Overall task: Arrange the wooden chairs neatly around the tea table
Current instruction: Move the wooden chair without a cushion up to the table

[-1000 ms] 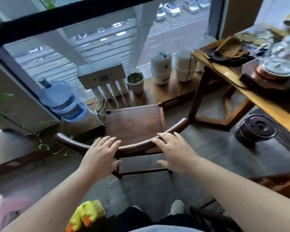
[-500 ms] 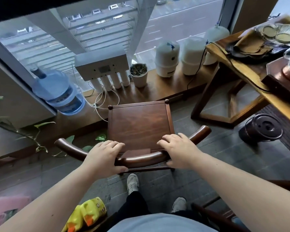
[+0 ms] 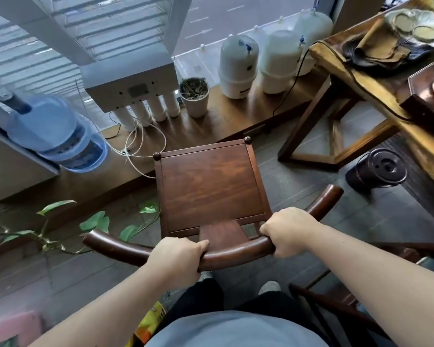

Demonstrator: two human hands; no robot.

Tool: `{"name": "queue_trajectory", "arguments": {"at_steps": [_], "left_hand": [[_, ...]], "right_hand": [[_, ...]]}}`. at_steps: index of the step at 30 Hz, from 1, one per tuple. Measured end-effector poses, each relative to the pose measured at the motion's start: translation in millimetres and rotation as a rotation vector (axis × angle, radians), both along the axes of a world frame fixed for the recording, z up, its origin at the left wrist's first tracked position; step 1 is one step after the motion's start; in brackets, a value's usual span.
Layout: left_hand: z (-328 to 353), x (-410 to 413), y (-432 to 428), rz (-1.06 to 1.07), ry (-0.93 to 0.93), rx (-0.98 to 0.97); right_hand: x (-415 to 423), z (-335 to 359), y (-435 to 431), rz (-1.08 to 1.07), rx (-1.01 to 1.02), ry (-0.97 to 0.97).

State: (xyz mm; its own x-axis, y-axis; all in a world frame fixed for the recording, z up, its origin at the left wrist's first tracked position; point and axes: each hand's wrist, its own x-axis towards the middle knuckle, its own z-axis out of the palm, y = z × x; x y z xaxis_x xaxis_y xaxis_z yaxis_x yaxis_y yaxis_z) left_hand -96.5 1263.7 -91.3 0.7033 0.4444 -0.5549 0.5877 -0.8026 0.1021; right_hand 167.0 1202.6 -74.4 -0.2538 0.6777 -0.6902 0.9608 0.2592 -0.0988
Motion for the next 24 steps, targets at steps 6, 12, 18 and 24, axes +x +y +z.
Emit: {"name": "queue_trajectory", "arguments": {"at_steps": [6, 12, 18, 24], "left_hand": [[7, 2, 2, -0.024, 0.045, -0.003], [15, 6, -6, -0.083, 0.132, 0.043], [22, 22, -4, -0.206, 0.138, 0.087], [22, 55, -3, -0.339, 0.146, 0.087]], "right_hand": [[-2, 0, -4, -0.035, 0.023, -0.008], [-8, 2, -23, -0.057, 0.07, 0.001], [-6, 3, -55, -0.168, 0.07, 0.017], [8, 5, -84, -0.32, 0.044, 0.046]]}}
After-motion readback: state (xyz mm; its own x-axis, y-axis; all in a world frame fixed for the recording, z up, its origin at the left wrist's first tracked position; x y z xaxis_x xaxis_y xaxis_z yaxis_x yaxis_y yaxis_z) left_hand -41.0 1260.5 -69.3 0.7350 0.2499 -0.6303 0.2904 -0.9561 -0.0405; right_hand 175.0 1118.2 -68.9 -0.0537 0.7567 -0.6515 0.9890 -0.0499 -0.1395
